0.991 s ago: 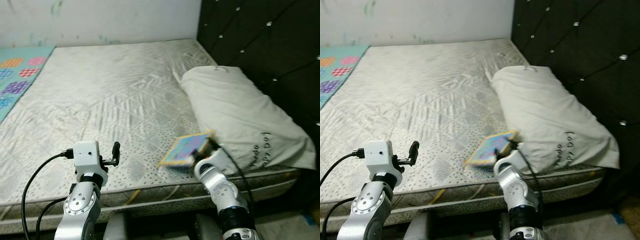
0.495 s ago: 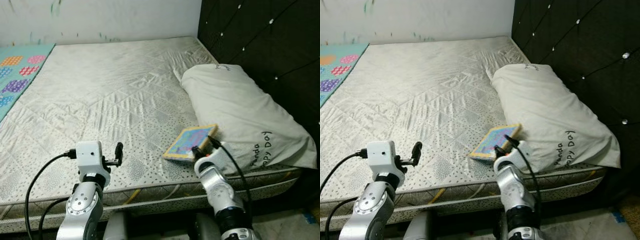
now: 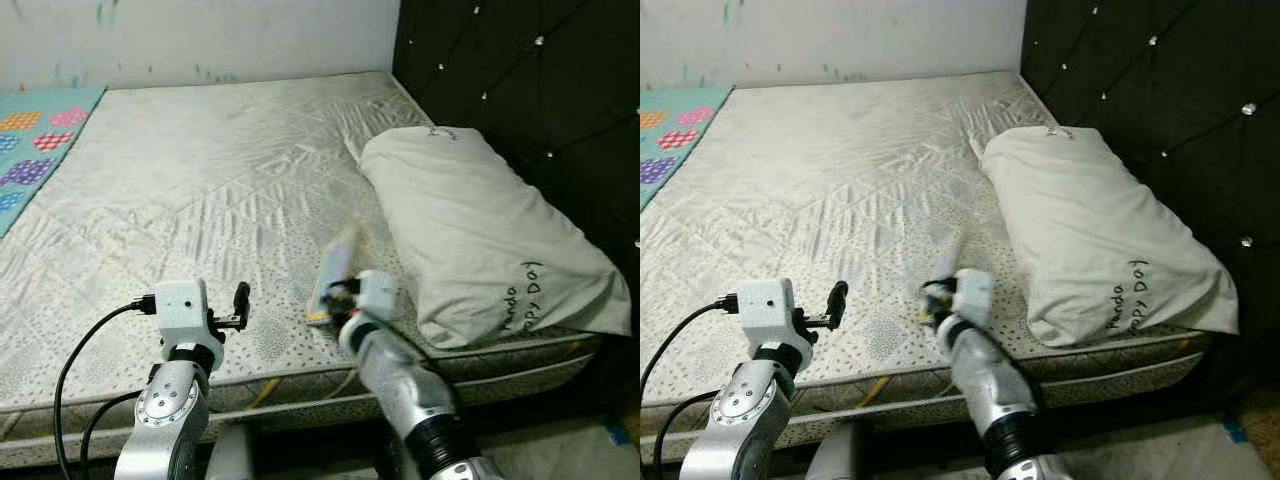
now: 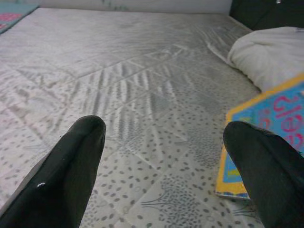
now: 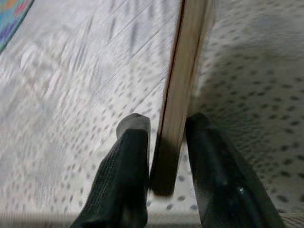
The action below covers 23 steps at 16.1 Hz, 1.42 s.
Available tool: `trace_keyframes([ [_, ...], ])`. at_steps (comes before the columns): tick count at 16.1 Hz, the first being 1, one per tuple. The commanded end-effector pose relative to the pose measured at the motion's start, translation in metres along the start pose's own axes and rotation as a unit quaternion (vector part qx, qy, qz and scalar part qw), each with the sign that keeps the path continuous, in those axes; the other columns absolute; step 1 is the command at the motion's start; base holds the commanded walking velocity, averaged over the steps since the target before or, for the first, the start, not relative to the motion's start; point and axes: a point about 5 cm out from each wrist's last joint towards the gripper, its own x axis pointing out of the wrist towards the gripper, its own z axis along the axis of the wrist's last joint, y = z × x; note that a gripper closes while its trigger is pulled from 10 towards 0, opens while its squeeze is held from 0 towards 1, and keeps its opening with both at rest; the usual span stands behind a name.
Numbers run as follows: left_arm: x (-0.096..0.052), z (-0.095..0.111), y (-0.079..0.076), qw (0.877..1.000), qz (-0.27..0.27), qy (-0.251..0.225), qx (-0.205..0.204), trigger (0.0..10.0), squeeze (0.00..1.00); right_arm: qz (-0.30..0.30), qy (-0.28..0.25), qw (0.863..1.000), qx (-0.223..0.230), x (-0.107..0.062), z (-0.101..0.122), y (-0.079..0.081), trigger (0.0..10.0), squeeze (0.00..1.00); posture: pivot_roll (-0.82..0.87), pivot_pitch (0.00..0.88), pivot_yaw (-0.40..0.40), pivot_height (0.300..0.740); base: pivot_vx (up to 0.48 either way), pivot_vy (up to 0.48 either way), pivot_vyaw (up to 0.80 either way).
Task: Clean up the room
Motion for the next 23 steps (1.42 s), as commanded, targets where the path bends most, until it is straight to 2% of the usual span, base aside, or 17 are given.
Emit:
trace_keyframes([
  [1, 0.001, 0.000, 0.001, 1.000, 0.002, 0.004, 0.001, 10.0, 0.00, 0.038, 0.011, 0.999, 0.008, -0.001, -0.007, 0.028, 10.0, 1.00, 0.00, 0.000, 0.019, 0.615, 0.000, 0.000, 0.00],
  [4, 0.001, -0.003, 0.000, 1.000, 0.001, 0.013, 0.003, 10.0, 0.00, 0.057, 0.025, 0.994, -0.088, -0.005, -0.012, 0.019, 10.0, 1.00, -0.01, 0.000, 0.013, 0.615, 0.000, 0.000, 0.00],
  [6, 0.002, -0.005, 0.000, 1.000, 0.002, 0.018, 0.003, 10.0, 0.00, 0.068, 0.042, 0.981, -0.174, -0.006, -0.016, 0.005, 10.0, 1.00, -0.01, 0.000, 0.010, 0.615, 0.000, 0.000, 0.00],
  [9, 0.003, -0.005, -0.001, 1.000, 0.001, 0.016, 0.002, 10.0, 0.00, 0.064, 0.029, 0.977, -0.203, -0.006, -0.008, -0.007, 10.0, 1.00, -0.01, 0.000, 0.008, 0.615, 0.000, 0.000, 0.00],
  [13, 0.004, -0.005, 0.000, 1.000, 0.001, 0.016, 0.004, 10.0, 0.00, 0.087, 0.026, 0.965, -0.247, -0.011, -0.005, -0.015, 10.0, 1.00, -0.01, 0.000, 0.009, 0.615, 0.000, 0.000, 0.00],
  [15, 0.004, -0.005, 0.001, 1.000, 0.002, 0.017, 0.005, 10.0, 0.00, 0.093, 0.015, 0.962, -0.255, -0.015, 0.002, -0.022, 10.0, 1.00, -0.02, 0.000, 0.010, 0.615, 0.000, 0.000, 0.00],
  [16, 0.004, -0.005, 0.001, 1.000, 0.003, 0.017, 0.005, 10.0, 0.00, 0.074, -0.008, 0.963, -0.258, -0.018, 0.010, -0.031, 10.0, 1.00, -0.02, 0.000, 0.010, 0.615, 0.000, 0.000, 0.00],
  [19, 0.004, -0.003, 0.000, 1.000, -0.010, 0.006, 0.022, 10.0, 0.00, 0.061, -0.070, 0.969, -0.229, -0.027, 0.026, -0.041, 10.0, 1.00, -0.03, 0.000, 0.015, 0.615, 0.000, 0.000, 0.00],
  [21, 0.005, 0.000, -0.001, 1.000, -0.013, -0.003, 0.022, 10.0, 0.00, 0.044, -0.138, 0.965, -0.221, -0.037, 0.044, -0.044, 10.0, 1.00, -0.04, 0.000, 0.018, 0.615, 0.000, 0.000, 0.00],
  [22, 0.004, 0.002, -0.002, 0.999, -0.017, -0.011, 0.024, 10.0, 0.00, 0.037, -0.177, 0.955, -0.235, -0.046, 0.055, -0.046, 10.0, 1.00, -0.05, 0.000, 0.021, 0.615, 0.000, 0.000, 0.00],
  [23, 0.004, 0.003, -0.002, 0.999, -0.019, -0.017, 0.022, 10.0, 0.00, 0.028, -0.191, 0.952, -0.238, -0.050, 0.058, -0.048, 10.0, 1.00, -0.05, 0.000, 0.021, 0.615, 0.000, 0.000, 0.00],
])
